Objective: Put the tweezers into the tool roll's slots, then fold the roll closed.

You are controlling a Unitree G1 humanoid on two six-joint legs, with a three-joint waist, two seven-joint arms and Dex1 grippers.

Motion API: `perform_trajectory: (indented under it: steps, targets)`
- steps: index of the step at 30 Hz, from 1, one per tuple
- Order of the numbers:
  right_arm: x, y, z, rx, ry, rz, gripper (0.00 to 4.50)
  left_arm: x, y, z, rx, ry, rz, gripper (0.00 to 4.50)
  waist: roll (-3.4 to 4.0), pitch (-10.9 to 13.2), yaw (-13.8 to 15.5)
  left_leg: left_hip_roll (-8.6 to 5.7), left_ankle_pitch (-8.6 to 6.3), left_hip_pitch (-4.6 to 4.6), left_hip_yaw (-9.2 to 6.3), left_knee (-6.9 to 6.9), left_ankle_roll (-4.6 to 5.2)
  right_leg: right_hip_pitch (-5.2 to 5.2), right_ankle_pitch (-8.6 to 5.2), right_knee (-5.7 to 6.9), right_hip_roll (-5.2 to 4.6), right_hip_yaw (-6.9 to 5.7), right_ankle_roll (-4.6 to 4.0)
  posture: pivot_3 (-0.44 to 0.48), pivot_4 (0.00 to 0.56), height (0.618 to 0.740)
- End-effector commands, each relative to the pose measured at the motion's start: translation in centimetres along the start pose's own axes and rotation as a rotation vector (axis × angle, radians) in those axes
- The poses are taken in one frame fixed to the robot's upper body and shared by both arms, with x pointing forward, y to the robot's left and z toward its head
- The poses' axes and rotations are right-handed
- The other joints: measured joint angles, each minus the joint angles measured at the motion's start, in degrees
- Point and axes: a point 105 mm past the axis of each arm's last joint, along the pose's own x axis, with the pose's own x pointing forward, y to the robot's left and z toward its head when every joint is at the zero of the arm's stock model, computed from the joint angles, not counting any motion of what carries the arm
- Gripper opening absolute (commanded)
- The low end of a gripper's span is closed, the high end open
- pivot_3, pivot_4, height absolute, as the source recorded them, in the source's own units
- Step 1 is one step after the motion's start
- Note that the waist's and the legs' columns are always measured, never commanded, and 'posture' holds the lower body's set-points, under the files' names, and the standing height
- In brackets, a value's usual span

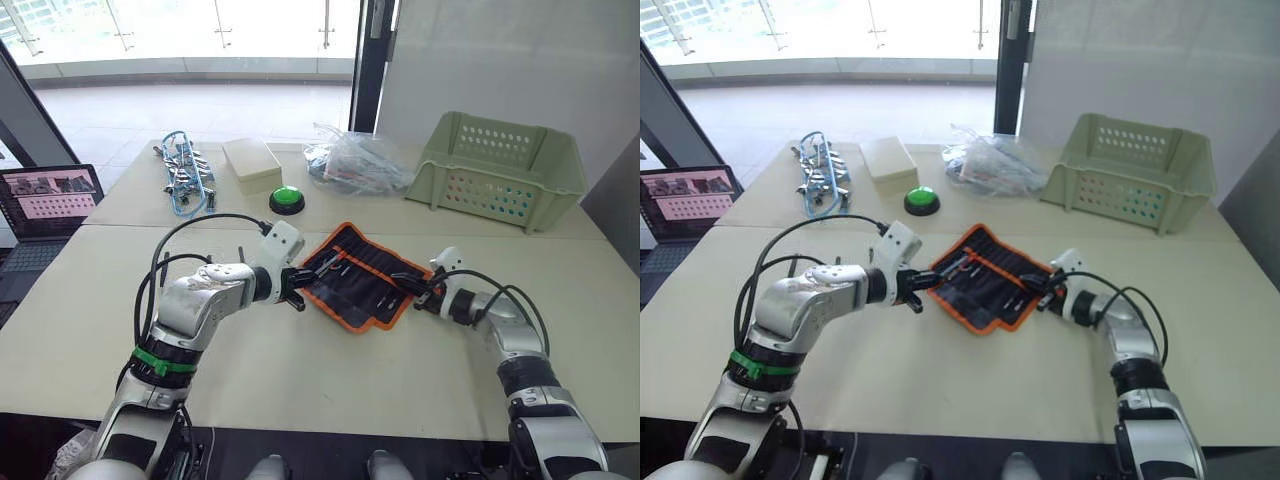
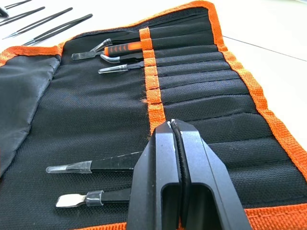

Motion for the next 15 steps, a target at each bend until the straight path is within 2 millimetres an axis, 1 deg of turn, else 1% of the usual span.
perform_trajectory:
  steps: [1,4,7,12,15]
  targets:
    - [-0.8,0.0,-2.5,0.045,0.077,-0.006,0.02,1.2,-0.8,1.4,0.054,-0.01,-0.041,0.0,0.0,0.0,0.06,-0.01,0.0,0.0,0.0,0.03,0.0,0.02,0.0,0.0,0.0,0.0,0.01,0.0,0.15,0.74]
    - [-0.9,0.1,-2.6,0.042,0.083,0.0,0.02,2.3,-0.9,1.5,0.031,0.012,-0.051,0.0,0.0,0.0,0.06,-0.01,-0.01,0.02,0.0,0.06,0.02,0.06,0.01,-0.01,0.0,-0.01,0.02,0.0,0.15,0.74]
    - [-1.0,0.3,-2.9,0.046,0.096,0.015,0.02,3.2,-0.6,0.9,0.022,0.067,-0.027,0.0,-0.01,-0.01,-0.11,-0.01,-0.01,0.04,0.0,0.07,0.01,0.07,0.01,0.0,0.0,-0.01,0.03,0.0,0.15,0.74]
    - [-1.2,0.2,-3.1,0.047,0.1,0.009,0.02,4.4,-0.8,0.2,-0.012,0.091,-0.034,0.0,-0.01,-0.01,-0.15,-0.01,-0.01,0.05,-0.01,0.09,0.01,0.09,0.01,0.01,0.0,-0.01,0.03,0.0,0.15,0.74]
    - [-1.3,0.2,-3.2,0.049,0.103,0.007,0.02,4.9,-1.0,0.3,-0.021,0.083,-0.036,0.0,-0.01,-0.01,-0.16,-0.01,-0.01,0.06,-0.01,0.11,0.01,0.12,0.02,0.01,0.0,-0.01,0.04,0.0,0.15,0.74]
